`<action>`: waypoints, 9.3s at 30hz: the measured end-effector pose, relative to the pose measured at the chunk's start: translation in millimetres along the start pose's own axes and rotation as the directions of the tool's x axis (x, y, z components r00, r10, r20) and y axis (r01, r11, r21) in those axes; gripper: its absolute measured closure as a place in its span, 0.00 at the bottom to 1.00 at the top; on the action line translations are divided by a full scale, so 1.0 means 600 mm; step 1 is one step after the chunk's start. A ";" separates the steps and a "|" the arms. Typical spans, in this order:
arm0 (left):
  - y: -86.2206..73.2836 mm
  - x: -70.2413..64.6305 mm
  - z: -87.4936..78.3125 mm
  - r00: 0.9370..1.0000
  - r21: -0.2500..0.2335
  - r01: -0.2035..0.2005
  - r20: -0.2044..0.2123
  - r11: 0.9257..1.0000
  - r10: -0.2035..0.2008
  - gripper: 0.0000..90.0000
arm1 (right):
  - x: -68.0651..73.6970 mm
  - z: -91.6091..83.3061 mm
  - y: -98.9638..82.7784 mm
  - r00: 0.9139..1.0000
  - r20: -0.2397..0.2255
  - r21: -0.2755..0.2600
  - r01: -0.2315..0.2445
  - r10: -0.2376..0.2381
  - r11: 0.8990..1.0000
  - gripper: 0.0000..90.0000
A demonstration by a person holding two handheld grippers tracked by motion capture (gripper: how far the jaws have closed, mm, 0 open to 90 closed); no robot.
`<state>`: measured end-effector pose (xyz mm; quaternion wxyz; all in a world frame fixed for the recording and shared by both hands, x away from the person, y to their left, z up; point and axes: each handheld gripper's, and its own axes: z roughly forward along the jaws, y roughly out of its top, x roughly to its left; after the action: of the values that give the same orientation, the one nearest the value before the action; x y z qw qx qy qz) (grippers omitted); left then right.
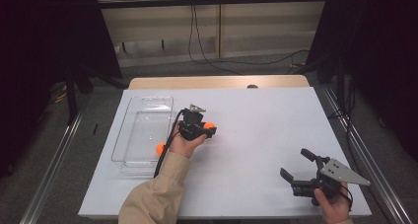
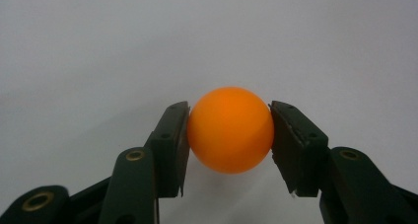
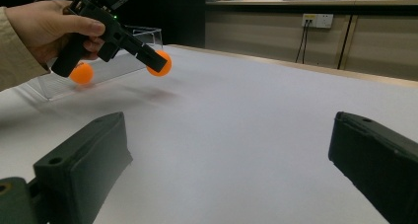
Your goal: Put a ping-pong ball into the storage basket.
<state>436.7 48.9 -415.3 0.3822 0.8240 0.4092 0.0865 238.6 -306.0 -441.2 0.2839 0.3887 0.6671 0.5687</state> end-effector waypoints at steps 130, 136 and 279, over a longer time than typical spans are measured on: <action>0.009 0.066 -0.123 0.996 -0.042 0.094 0.001 0.995 -0.094 0.57 | 0.004 0.000 0.001 1.000 -0.006 -0.001 0.004 -0.004 1.000 0.01; 0.008 0.070 -0.128 0.995 -0.048 0.101 0.000 0.994 -0.101 0.57 | 0.004 0.000 0.001 1.000 -0.007 -0.001 0.003 -0.003 1.000 0.01; -0.032 0.161 -0.214 0.966 -0.145 0.192 -0.146 0.971 -0.213 0.57 | 0.006 0.006 0.004 1.000 -0.017 -0.006 0.013 -0.013 1.000 0.01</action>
<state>429.4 199.3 -356.6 0.4076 0.7414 0.5145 0.1396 240.1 -301.1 -439.5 0.2830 0.3786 0.6702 0.5722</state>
